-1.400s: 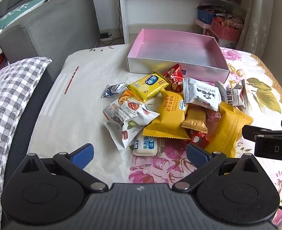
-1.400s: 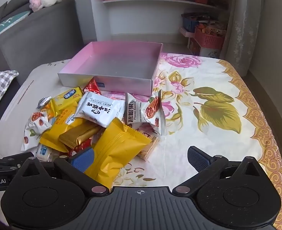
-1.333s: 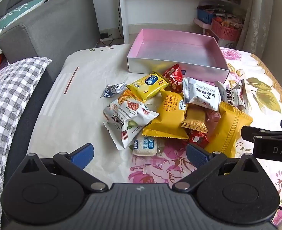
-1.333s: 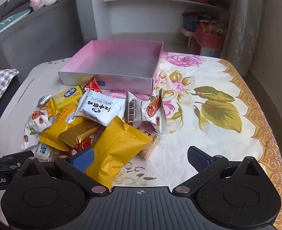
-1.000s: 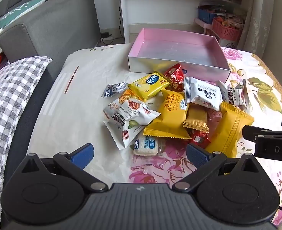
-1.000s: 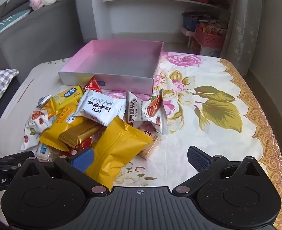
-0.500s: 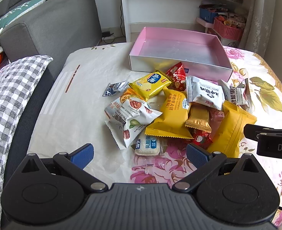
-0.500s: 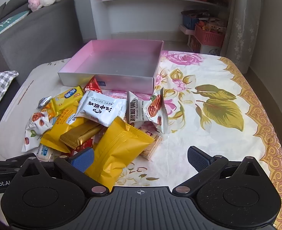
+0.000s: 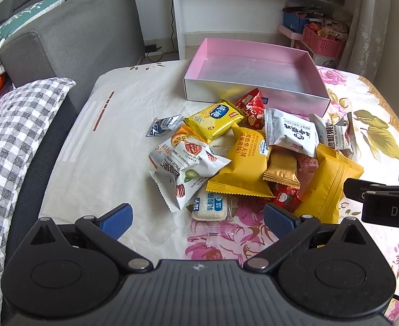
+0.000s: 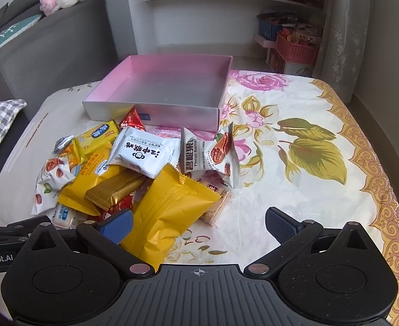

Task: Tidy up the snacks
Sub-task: 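Move both tools toward the snack pile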

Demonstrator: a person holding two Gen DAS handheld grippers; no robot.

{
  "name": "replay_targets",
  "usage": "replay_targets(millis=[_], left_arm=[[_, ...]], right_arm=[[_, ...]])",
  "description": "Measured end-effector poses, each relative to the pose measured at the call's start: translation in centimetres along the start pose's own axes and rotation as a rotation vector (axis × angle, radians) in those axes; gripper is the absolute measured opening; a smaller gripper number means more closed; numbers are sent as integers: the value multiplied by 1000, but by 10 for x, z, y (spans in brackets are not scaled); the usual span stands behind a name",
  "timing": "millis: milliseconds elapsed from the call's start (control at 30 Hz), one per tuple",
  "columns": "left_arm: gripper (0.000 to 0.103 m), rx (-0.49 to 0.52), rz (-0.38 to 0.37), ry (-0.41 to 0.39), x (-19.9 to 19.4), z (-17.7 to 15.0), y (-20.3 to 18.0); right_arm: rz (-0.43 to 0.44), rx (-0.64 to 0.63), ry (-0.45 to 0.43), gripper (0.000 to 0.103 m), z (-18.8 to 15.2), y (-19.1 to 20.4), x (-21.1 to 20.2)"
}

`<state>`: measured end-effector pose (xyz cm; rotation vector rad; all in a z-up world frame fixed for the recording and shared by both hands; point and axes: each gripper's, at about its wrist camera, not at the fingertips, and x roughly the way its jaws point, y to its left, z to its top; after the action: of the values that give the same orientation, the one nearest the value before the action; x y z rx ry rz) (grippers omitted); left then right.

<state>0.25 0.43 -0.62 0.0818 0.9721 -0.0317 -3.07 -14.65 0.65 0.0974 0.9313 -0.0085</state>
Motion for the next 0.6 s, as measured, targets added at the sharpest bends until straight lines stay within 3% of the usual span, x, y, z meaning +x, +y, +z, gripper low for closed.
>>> replay_targets(millis=[600], left_arm=[[103,-35,7,16,6,4,11]], right_arm=[[21,33,6,103,3,0,0]])
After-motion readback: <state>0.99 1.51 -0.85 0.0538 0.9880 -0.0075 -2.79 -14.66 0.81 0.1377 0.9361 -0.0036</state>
